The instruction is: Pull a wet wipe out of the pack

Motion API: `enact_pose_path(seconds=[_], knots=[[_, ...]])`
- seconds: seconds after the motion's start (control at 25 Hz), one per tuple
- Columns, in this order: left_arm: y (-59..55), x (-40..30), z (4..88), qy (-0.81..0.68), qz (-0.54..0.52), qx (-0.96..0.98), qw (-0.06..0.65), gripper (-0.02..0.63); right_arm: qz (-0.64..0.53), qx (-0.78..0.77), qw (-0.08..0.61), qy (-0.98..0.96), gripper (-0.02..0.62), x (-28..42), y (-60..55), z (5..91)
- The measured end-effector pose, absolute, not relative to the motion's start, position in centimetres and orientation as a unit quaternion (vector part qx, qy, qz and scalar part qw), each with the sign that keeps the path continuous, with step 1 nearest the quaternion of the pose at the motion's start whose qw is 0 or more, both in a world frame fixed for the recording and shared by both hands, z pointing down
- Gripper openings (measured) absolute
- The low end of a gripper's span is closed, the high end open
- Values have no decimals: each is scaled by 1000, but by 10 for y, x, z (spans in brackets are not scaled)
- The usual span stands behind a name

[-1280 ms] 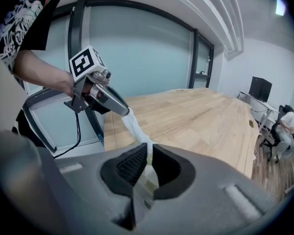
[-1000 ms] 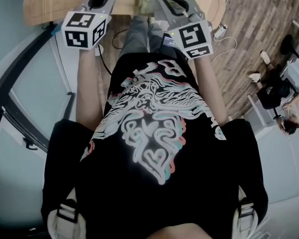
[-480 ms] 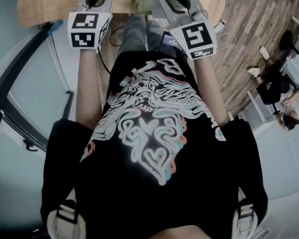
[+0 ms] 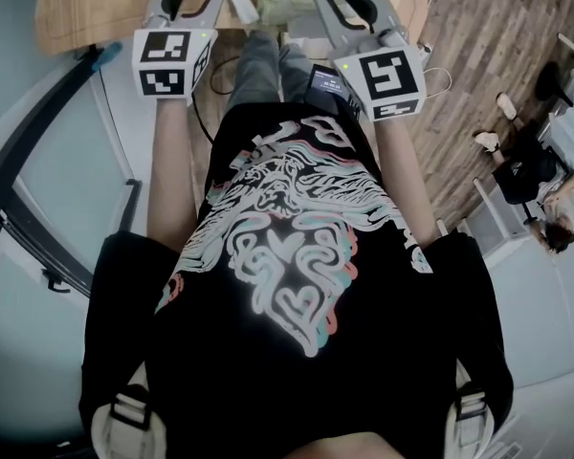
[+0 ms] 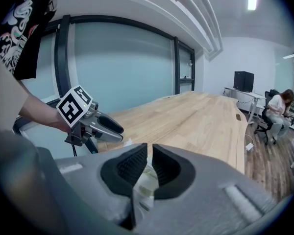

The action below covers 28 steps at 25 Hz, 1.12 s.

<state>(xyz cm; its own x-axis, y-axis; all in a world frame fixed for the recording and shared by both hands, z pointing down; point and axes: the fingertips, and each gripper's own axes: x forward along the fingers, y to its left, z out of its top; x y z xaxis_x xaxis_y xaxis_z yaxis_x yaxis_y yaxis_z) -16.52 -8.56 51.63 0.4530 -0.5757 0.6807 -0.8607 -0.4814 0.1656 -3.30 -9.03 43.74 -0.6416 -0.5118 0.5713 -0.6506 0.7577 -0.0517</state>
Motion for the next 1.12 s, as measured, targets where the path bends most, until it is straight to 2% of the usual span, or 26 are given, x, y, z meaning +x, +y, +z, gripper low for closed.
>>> enact_pose_path(seconds=[0.16, 0.2, 0.32, 0.36, 0.52, 1.12], knots=[[-91, -162, 505, -449, 268, 819, 237, 143, 123, 336, 264, -896, 29, -29, -98, 427], [-91, -160, 501, -451, 268, 819, 231, 143, 121, 339, 262, -896, 7, -27, -99, 425], [-90, -155, 490, -453, 270, 822, 213, 138, 113, 349, 253, -895, 0, -21, -99, 415], [-89, -153, 486, -454, 271, 823, 209, 123, 110, 352, 250, -895, 0, -19, -98, 411], [-87, -151, 467, -462, 274, 823, 183, -9, 101, 363, 239, -895, 0, -12, -98, 400], [-84, -129, 387, -476, 236, 837, 130, -11, 88, 397, 190, -894, 0, 9, -89, 351]])
